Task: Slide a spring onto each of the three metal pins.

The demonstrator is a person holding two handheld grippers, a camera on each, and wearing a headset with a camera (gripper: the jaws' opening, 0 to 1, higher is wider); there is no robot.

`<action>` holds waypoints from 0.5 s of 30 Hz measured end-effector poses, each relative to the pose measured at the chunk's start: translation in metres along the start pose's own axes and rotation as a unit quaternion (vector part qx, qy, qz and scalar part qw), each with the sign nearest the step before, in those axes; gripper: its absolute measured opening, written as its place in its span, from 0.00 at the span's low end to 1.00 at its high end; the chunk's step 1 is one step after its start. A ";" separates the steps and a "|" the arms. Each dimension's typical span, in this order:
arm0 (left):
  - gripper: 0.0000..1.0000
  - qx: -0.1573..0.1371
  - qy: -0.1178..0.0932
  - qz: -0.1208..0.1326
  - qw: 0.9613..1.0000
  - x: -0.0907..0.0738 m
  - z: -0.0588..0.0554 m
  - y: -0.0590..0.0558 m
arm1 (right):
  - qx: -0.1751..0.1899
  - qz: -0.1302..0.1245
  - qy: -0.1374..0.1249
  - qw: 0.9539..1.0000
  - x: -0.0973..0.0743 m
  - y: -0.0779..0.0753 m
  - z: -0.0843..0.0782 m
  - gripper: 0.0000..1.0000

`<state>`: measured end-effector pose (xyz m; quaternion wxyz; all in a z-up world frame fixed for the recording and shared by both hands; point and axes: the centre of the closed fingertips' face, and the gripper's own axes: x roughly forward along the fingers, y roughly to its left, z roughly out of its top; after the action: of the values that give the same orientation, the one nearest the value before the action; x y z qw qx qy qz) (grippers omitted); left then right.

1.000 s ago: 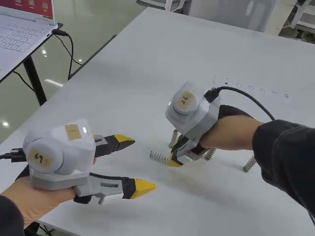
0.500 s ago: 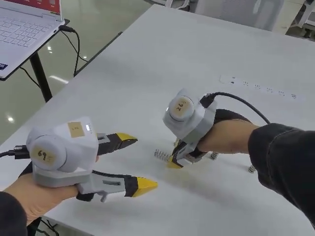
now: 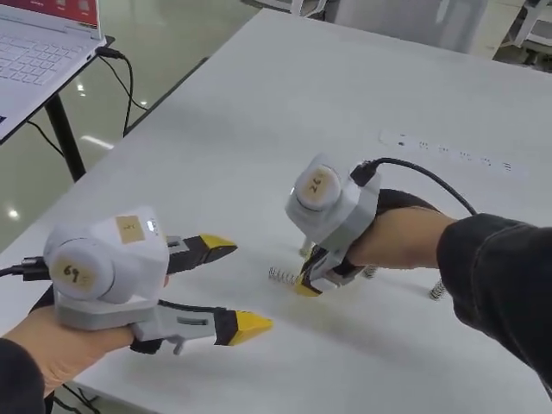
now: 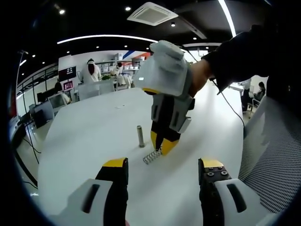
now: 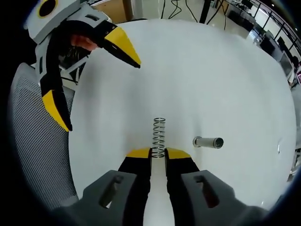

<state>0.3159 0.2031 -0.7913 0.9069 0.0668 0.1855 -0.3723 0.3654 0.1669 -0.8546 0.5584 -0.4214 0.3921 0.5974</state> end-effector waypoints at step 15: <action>0.52 0.030 0.000 -0.039 0.999 0.020 0.017 -0.020 | -0.048 0.021 0.004 0.999 -0.050 0.031 -0.014 0.13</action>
<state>0.3194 0.1716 -0.7833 0.8893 0.0864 0.1771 -0.4127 0.3363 0.1349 -0.8118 0.5233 -0.4416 0.3744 0.6253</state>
